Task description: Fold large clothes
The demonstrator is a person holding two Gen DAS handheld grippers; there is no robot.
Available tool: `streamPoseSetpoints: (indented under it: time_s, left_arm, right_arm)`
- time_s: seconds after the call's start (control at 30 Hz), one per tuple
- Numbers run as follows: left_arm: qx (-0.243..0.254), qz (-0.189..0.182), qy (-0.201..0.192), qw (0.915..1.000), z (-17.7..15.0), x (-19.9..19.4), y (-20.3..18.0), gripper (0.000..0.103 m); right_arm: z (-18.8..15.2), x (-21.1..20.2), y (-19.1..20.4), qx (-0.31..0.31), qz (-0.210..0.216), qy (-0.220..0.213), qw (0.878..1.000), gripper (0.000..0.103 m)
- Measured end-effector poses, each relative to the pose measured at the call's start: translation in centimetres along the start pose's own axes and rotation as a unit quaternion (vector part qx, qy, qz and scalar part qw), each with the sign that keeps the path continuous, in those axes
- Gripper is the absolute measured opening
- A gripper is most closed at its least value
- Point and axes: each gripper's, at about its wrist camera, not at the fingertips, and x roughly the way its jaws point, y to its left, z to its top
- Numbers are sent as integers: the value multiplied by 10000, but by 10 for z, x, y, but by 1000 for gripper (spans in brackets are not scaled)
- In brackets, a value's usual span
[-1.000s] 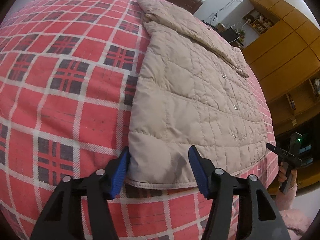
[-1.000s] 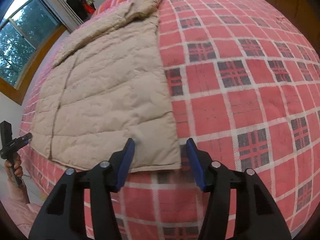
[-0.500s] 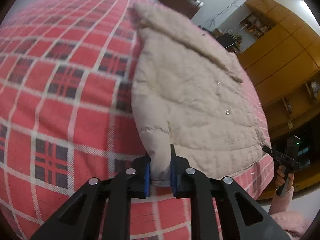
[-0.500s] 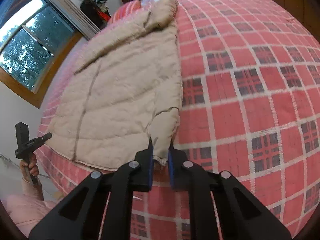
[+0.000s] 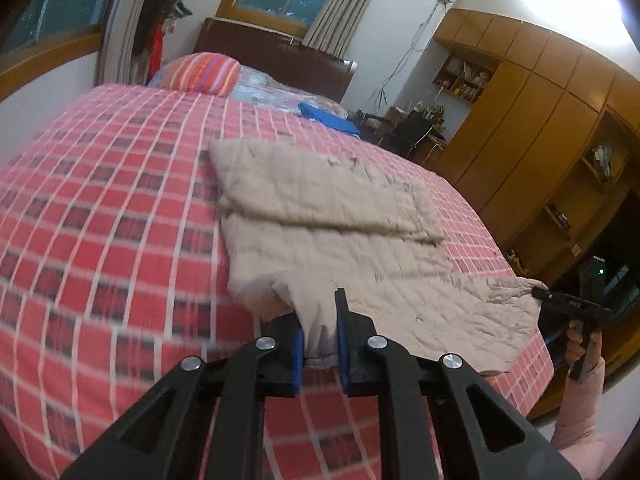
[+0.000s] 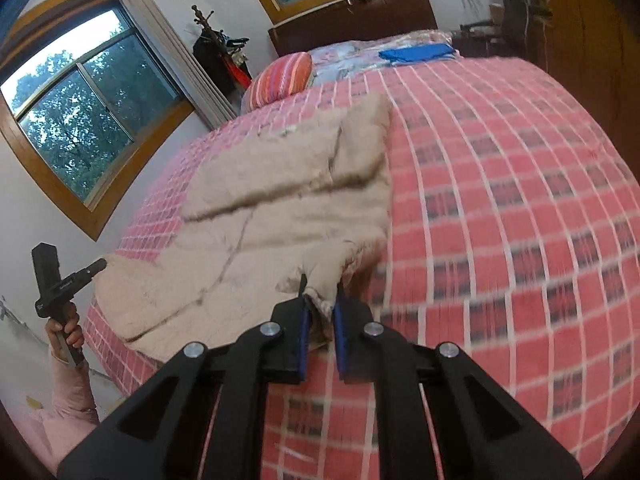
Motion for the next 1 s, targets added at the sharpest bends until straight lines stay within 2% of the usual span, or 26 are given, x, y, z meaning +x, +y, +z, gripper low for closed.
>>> streamPoseSetpoints:
  time_s: [0.13, 0.33, 0.67, 0.83, 1.0]
  left_arm:
    - [-7, 86, -154, 9998, 29, 18, 5, 13]
    - [-285, 141, -260, 9992, 68, 54, 29, 13]
    - [-720, 371, 17, 9967, 107, 127, 67, 13]
    - [-863, 575, 202, 9944, 120, 160, 83, 13]
    - [-1072, 619, 449, 9913, 130, 193, 102, 13]
  right_arm:
    - [38, 12, 2, -43, 3, -88, 10000, 9]
    - [94, 46, -13, 182, 22, -23, 9998, 9]
    - [155, 115, -46, 743, 172, 257, 9968, 9]
    - [179, 151, -57, 883, 23, 455, 9951, 9]
    - [193, 188, -73, 1042, -51, 671, 9923, 9]
